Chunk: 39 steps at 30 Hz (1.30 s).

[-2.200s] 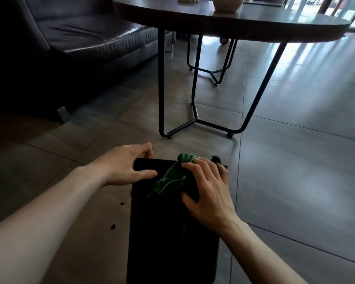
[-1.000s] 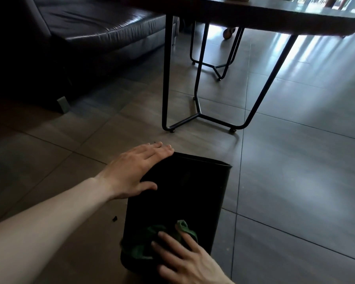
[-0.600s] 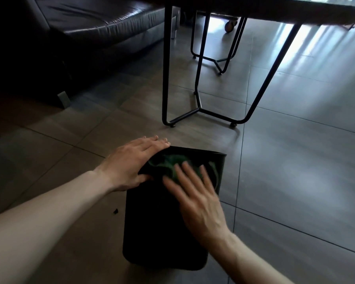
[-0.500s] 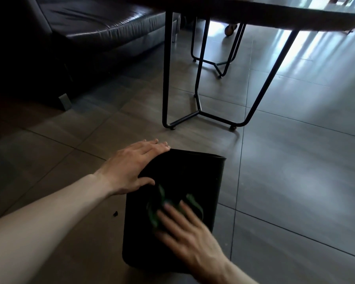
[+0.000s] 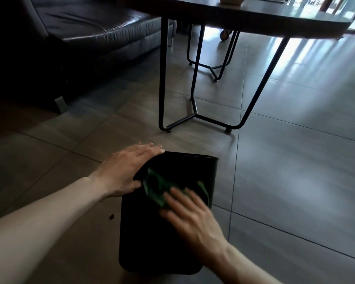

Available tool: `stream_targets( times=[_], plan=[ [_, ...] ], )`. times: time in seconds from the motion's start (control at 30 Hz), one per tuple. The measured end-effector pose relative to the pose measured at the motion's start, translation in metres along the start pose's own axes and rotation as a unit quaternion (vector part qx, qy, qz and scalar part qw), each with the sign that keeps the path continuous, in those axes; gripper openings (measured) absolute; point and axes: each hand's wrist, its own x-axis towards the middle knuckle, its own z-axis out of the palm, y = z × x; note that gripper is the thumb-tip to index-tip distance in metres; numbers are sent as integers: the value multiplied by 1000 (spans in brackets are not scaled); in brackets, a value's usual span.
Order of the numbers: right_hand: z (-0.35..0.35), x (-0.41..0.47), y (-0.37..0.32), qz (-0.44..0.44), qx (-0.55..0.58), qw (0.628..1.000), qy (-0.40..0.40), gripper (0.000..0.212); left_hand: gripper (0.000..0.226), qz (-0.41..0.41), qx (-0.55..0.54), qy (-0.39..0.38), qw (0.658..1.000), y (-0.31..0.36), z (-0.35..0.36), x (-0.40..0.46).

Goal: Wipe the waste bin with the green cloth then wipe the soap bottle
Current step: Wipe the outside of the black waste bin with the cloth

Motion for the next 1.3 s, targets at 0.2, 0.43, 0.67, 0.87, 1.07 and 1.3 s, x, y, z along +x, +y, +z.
stream_targets(
  times=[0.2, 0.43, 0.67, 0.87, 1.07, 1.3],
  plan=[
    [-38, -7, 13, 132, 152, 977, 64, 34, 96, 7, 2, 1, 1000, -4, 1, -1],
    [-116, 29, 158, 437, 261, 848, 145, 59, 93, 40, -17, -11, 999, 4, -4, 0],
    [-85, 11, 157, 263, 281, 902, -197, 65, 88, 83, -13, -11, 996, 5, -5, -2],
    [-104, 6, 148, 278, 482, 783, -278, 39, 87, 84, -7, -21, 996, -7, -13, -12],
    [-98, 9, 130, 150, 337, 896, -247, 39, 88, 69, -11, -22, 997, -17, -16, -20],
    [-111, 16, 105, 112, 274, 935, -196, 19, 89, 55, 20, -11, 998, -25, -19, -26]
  ],
)
